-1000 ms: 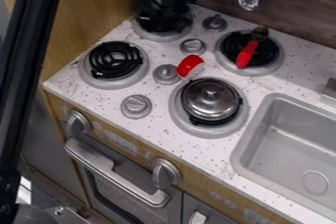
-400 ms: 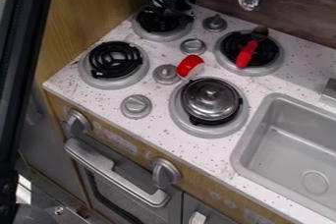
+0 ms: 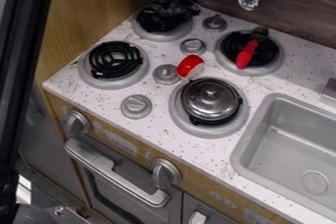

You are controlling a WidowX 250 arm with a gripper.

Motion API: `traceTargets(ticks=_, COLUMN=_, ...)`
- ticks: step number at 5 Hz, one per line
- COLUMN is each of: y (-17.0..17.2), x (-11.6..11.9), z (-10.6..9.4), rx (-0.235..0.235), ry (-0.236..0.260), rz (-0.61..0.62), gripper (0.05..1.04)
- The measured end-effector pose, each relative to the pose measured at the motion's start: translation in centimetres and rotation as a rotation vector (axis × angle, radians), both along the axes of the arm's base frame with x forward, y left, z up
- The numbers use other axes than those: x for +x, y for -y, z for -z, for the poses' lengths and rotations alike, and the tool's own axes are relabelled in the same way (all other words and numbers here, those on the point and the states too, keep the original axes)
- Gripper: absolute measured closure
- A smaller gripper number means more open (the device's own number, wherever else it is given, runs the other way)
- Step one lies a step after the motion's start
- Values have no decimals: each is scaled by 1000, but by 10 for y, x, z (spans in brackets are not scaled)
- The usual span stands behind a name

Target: Move the silver bowl to the bottom left burner

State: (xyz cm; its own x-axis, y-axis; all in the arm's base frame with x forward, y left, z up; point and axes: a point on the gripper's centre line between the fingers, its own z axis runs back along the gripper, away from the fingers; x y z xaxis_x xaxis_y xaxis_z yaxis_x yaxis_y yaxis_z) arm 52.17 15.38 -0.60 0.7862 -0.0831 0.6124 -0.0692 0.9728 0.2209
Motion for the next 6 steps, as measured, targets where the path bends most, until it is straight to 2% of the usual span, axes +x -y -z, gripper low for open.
traceTargets(ticks=1, y=-2, x=7, z=-4, rx=-7, ry=49, rz=-3, gripper=86)
traceTargets(ticks=2, y=-3, x=13, z=10, rx=-11, ry=59, rz=-1, gripper=86)
traceTargets(ticks=4, y=-9, x=25, z=19, rx=6, ry=83, rz=-9, gripper=86)
traceTargets(ticks=5, y=-11, x=32, z=13, rx=13, ry=107, rz=-14, gripper=85)
traceTargets(ticks=6, y=-12, x=32, z=13, rx=27, ry=105, rz=-8, gripper=85)
